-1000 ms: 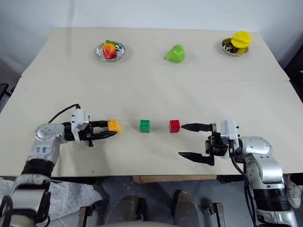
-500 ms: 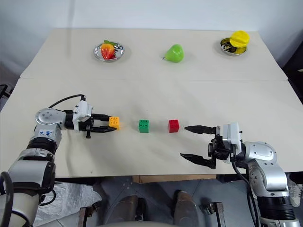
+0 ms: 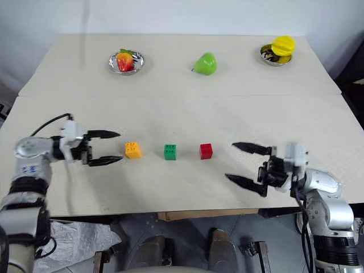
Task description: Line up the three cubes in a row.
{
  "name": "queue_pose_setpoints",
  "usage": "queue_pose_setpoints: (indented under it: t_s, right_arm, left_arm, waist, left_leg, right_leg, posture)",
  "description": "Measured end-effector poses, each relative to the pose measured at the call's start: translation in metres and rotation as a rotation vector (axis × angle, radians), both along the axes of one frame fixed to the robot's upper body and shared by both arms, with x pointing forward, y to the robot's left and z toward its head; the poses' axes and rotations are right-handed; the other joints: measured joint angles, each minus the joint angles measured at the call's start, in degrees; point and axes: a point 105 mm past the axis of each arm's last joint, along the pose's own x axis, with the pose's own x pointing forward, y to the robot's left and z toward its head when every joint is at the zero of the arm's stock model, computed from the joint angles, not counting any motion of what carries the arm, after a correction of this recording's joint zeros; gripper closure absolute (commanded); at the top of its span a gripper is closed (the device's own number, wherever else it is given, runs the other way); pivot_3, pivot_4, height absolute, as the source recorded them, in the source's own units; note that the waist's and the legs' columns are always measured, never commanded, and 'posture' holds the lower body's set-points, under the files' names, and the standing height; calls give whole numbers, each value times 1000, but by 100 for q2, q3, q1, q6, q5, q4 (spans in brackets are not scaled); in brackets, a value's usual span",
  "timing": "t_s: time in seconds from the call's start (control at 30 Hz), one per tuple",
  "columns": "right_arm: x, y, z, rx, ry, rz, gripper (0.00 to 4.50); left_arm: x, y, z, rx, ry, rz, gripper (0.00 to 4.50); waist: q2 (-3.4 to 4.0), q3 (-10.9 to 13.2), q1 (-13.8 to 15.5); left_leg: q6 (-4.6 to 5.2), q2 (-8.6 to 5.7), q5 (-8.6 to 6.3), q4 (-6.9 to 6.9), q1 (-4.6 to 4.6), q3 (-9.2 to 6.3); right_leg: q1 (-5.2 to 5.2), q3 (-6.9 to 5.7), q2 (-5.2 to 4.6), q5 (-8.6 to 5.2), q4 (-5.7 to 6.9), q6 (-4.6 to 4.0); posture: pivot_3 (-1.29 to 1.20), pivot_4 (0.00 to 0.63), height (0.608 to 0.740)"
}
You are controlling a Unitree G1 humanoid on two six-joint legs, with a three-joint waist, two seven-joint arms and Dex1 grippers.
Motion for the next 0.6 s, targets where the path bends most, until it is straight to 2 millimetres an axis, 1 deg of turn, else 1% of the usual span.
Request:
queue_pose_setpoints:
  t_s: [0.03,0.1,0.17,0.3,0.4,0.6]
  right_arm:
    - [0,-4,-4,-13,8,-9,0]
    - [2,-10,-11,-24,29,-21,0]
    - [2,-10,-14,-45,30,-4,0]
    - [7,-19,-16,-138,24,35,0]
    - [16,-23,-15,-150,17,35,0]
    - [25,-26,-21,-181,25,37,0]
  left_arm:
    - [-8,4,1,-18,5,17,294]
    - [-17,8,3,-46,7,58,294]
    - [-20,8,7,-61,1,89,294]
    - [-22,7,13,-86,-1,161,294]
    - [-25,3,12,-76,-14,154,294]
    - [-28,0,13,-60,-38,143,294]
  waist:
    - [0,0,-5]
    - [0,1,49]
    - [0,1,110]
    - [0,1,104]
    - [1,1,82]
    - [1,1,77]
  left_leg:
    - [0,8,0,1,0,0]
    - [0,9,0,5,0,-5]
    - [1,9,0,12,-1,-7]
    - [2,9,1,11,5,-6]
    - [0,10,1,5,6,-2]
    - [-1,8,0,6,7,7]
  right_leg:
    - [0,2,0,0,1,0]
    - [1,5,-5,0,5,0]
    - [3,7,-8,1,8,2]
    - [5,9,-11,2,11,3]
    - [1,8,-9,1,11,1]
    - [0,9,-5,1,10,0]
  posture:
    - [0,150,740]
    - [0,150,740]
    - [0,150,740]
    - [0,150,740]
    - [0,150,740]
    - [0,150,740]
